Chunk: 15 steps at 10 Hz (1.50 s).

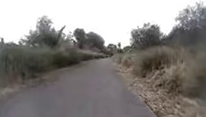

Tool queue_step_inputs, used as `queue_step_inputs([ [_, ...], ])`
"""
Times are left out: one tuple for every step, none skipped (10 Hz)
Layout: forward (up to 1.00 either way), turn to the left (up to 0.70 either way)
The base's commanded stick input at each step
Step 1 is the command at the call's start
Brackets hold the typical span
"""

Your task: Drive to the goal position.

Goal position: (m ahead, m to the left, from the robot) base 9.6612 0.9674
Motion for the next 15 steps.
queue_step_inputs([
  [1.0, 0.0],
  [1.0, 0.0],
  [1.0, 0.0],
  [1.0, 0.0],
  [1.0, 0.0],
  [1.0, 0.0],
  [1.0, 0.0],
  [1.0, 0.0],
  [1.0, 0.0],
  [1.0, 0.0],
  [1.0, 0.0],
  [1.0, 0.0],
  [1.0, 0.0],
  [1.0, 0.0],
  [1.0, 0.0],
])
